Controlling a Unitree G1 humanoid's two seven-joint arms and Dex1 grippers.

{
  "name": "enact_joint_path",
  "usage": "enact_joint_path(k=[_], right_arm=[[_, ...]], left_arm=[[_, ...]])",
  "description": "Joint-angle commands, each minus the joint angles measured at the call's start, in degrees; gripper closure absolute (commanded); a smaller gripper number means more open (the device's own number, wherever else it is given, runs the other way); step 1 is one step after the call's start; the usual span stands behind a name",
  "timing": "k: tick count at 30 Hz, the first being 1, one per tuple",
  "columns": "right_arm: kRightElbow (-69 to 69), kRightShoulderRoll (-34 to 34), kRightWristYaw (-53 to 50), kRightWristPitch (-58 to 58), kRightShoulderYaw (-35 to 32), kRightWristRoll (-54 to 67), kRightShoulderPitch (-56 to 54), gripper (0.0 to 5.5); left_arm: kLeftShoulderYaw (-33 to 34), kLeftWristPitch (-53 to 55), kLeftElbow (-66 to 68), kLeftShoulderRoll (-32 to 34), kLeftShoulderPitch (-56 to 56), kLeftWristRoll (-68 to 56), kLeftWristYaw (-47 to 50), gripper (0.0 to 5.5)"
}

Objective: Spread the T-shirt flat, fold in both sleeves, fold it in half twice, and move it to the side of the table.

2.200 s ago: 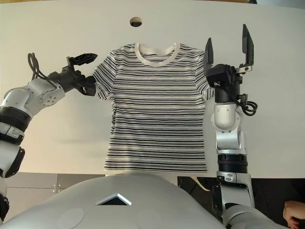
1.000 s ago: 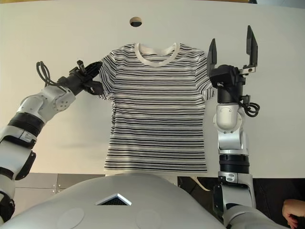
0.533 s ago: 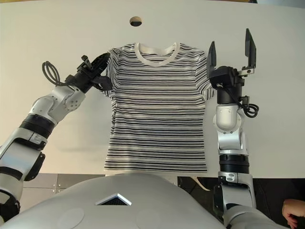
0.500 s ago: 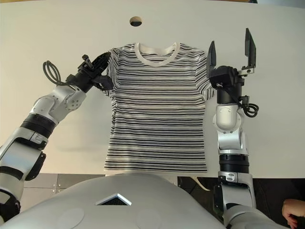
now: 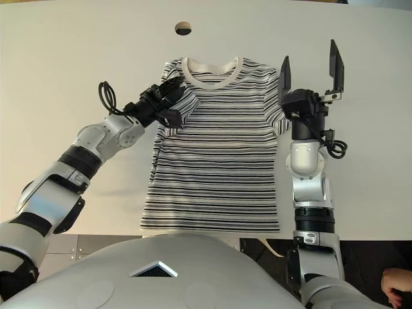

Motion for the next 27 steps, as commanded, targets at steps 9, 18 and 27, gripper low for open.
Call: enact_joint_path(k=[9,18,27], right_arm=[[31.1,-22.5,2.6,3.7,5.3,-15.5,-13.6,1.63],[51.7,-21.0,4.7,0.1,25.7,-27.6,-27.9,1.63],[51.3,-23.7,4.7,-4.9,34.6,-29.2,-29.8,1.63]], left_arm=[[10.9,1.9,-15.0,1.0,4.8,-8.0,6.0,2.50],[14.3,2.1,-21.5,2.1,9.2,-8.7,6.1,2.50],[14.6,1.8,-22.5,2.4,10.9,-8.4,5.1,2.50]])
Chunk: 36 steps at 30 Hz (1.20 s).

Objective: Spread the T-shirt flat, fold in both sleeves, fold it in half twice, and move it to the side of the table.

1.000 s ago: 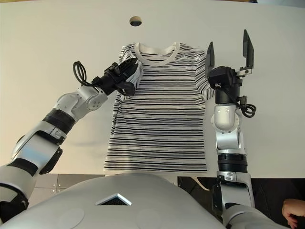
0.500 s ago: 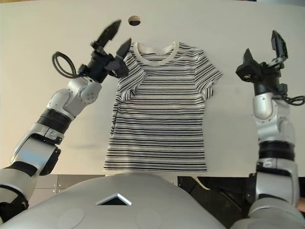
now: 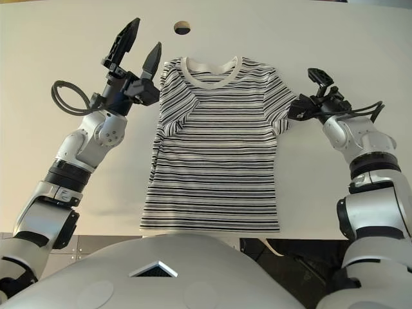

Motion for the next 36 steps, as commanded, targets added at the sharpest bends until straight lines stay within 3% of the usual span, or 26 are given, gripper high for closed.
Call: enact_joint_path(k=[1,8,15,31,36], right_arm=[[-2.7,-2.0,3.9,-2.6,3.4,-1.2,2.5,1.63],[-8.3,-4.4,7.2,-1.8,3.8,0.7,5.5,1.63],[-8.2,-2.3,5.5,-0.8,5.3,-0.1,5.2,1.63],[-4.1,-2.0,2.6,-2.6,8.9,-0.3,4.0,4.71],[-2.7,-1.9,0.9,-2.4,9.0,-0.2,3.7,5.39]], left_arm=[[0.2,0.0,-0.9,0.5,0.3,-0.1,-1.3,2.50],[0.7,0.1,-2.0,0.5,0.9,-0.1,-1.1,2.50],[0.7,0.0,-2.0,0.6,1.2,-0.1,-1.3,2.50],[0.4,-0.1,-1.0,0.0,0.8,-0.1,-1.2,2.48],[0.6,0.0,-1.4,0.0,1.0,-0.2,-1.2,2.48]])
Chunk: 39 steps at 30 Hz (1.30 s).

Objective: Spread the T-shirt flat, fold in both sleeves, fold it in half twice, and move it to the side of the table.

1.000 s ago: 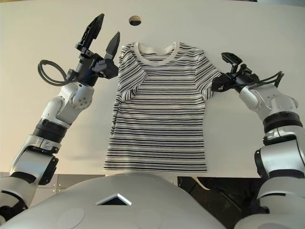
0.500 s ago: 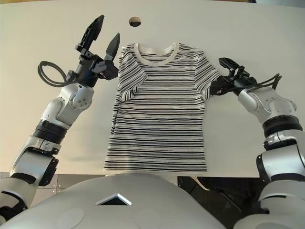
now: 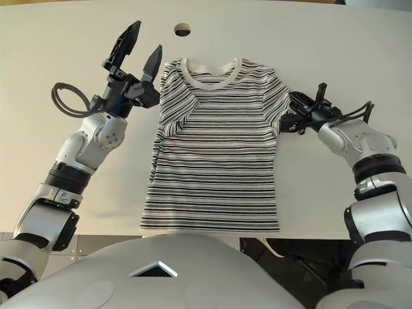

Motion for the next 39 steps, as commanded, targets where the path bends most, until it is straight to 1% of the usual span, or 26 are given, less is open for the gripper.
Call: enact_joint_path(k=[1,8,11,20,28,34,35,36,39], right_arm=[[2.2,1.1,-0.7,0.3,1.4,-1.1,2.3,5.39],[-0.3,-0.7,-5.4,0.0,-1.3,0.8,4.0,5.39],[-4.1,-1.7,-6.9,-0.6,-3.5,2.6,5.8,5.39],[-15.7,-0.5,-9.6,-0.7,-8.4,4.3,8.2,5.39],[-20.6,2.1,-7.9,1.2,-6.8,0.5,8.4,5.39],[-23.3,5.8,-4.0,1.8,-3.7,-2.3,7.6,5.39],[-23.0,6.1,-3.8,1.9,-3.5,-2.7,7.4,5.13],[-23.1,6.0,-3.4,2.1,-3.6,-2.6,7.6,5.03],[-24.2,5.1,-1.8,2.2,-4.7,-1.5,8.8,4.48]], left_arm=[[0.4,0.1,-0.1,0.0,0.2,-0.2,-0.6,2.48],[0.5,-0.1,0.2,-0.1,0.2,-0.4,-0.2,2.48],[0.6,-0.1,0.4,-0.1,0.2,-0.5,-0.2,2.48],[-0.9,-0.4,1.4,-0.5,0.8,0.4,-0.4,2.48],[-1.8,-0.3,2.4,-1.5,0.7,0.7,-0.1,2.48],[-2.5,-0.4,3.5,-2.3,0.1,0.7,-0.2,2.48],[-2.5,-0.5,3.6,-2.2,0.1,0.7,-0.2,2.48],[-2.5,-0.6,3.7,-2.1,0.1,0.7,-0.3,2.48],[-2.1,-0.8,3.5,-1.2,0.3,0.6,-0.5,2.48]])
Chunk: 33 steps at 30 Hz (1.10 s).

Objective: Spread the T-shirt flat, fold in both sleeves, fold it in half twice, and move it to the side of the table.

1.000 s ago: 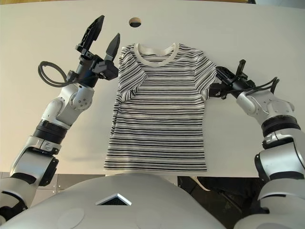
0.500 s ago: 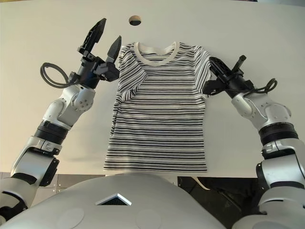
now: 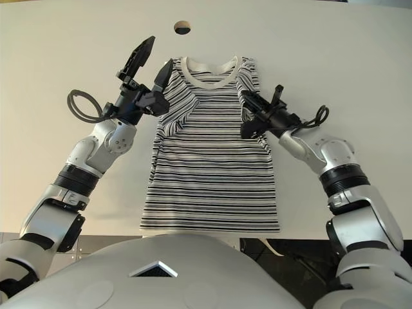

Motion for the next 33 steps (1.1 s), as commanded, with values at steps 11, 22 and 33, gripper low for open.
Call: enact_joint_path(k=[11,22,33], right_arm=[[-14.8,-5.4,7.2,-0.6,-7.5,7.1,9.4,2.84],[-39.3,-19.9,26.2,1.7,-34.4,36.0,59.0,1.98],[-56.5,-18.9,44.4,1.9,-52.3,25.9,82.5,1.98]], left_arm=[[5.7,-6.0,-8.1,10.6,5.4,-8.4,-8.6,2.48],[12.7,-15.0,-23.4,38.0,38.9,-21.7,-33.5,2.48],[5.7,-16.2,-33.7,44.9,40.5,-27.6,-58.0,2.48]])
